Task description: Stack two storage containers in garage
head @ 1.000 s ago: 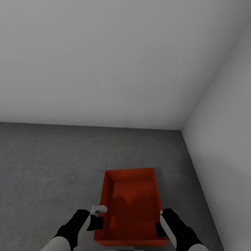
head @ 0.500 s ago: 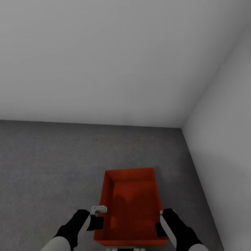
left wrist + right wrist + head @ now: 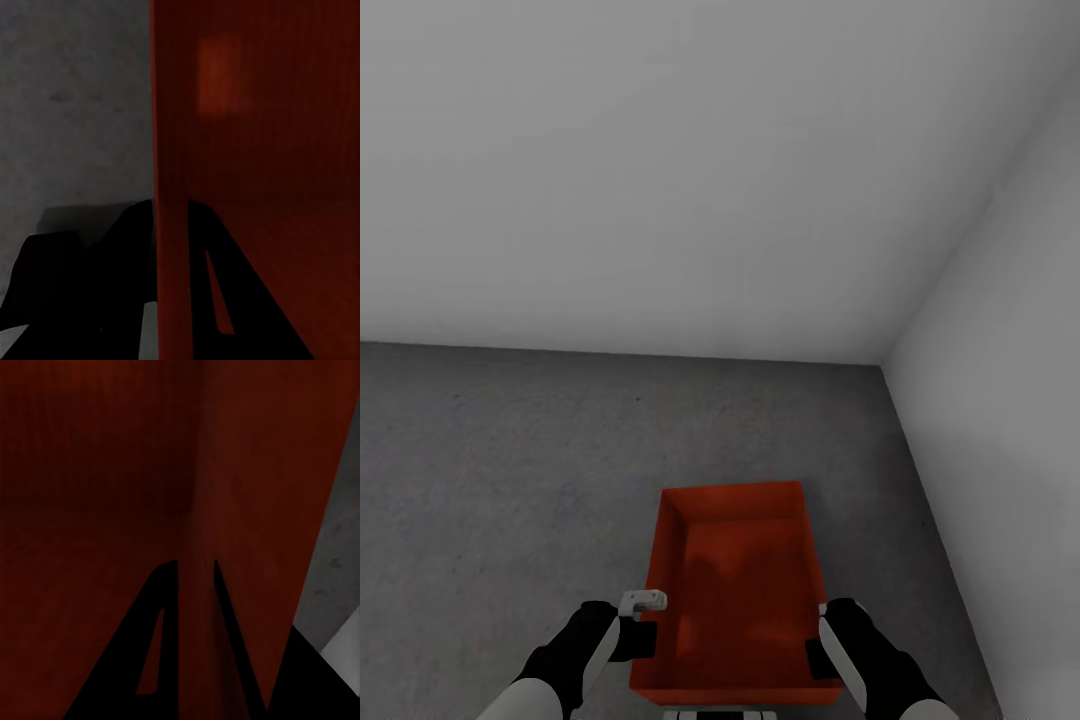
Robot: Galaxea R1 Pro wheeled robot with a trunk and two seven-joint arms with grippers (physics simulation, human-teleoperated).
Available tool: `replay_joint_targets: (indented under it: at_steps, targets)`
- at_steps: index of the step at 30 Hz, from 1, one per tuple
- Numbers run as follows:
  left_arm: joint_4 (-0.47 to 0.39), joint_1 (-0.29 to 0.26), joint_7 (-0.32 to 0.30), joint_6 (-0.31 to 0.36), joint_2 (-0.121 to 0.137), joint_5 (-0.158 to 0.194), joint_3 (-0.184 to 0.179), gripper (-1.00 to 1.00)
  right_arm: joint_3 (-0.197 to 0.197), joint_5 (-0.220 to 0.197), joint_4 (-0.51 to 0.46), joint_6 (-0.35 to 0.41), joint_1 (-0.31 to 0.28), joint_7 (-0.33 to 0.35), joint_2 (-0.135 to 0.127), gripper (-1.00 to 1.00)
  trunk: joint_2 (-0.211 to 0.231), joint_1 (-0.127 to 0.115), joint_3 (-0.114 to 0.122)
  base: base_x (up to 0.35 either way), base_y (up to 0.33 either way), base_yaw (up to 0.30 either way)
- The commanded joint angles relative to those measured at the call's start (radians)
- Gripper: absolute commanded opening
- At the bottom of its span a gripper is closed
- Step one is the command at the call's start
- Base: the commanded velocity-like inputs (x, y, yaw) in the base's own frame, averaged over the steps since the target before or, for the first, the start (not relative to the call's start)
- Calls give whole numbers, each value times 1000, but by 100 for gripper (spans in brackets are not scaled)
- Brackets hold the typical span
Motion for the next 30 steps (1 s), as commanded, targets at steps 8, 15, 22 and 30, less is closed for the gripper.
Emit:
replay_joint_targets:
  at_steps: [8,15,22,30]
  targets:
    - [-1,1,-2,6,-2,11,-3,-100,2,-65,-2,-9,-1,-4,15,-100,0,0,-1,0,0,0]
    - [-1,1,-2,6,-2,12,-3,-100,2,-65,-2,-9,-1,-4,15,-100,0,0,-1,0,0,0]
    - [-1,1,-2,6,-2,12,-3,-100,2,-65,-2,-8,-1,-4,15,-100,0,0,-1,0,0,0]
    - [-1,1,-2,6,-2,12,-3,-100,2,-65,-2,-9,-1,-4,15,-100,0,0,-1,0,0,0]
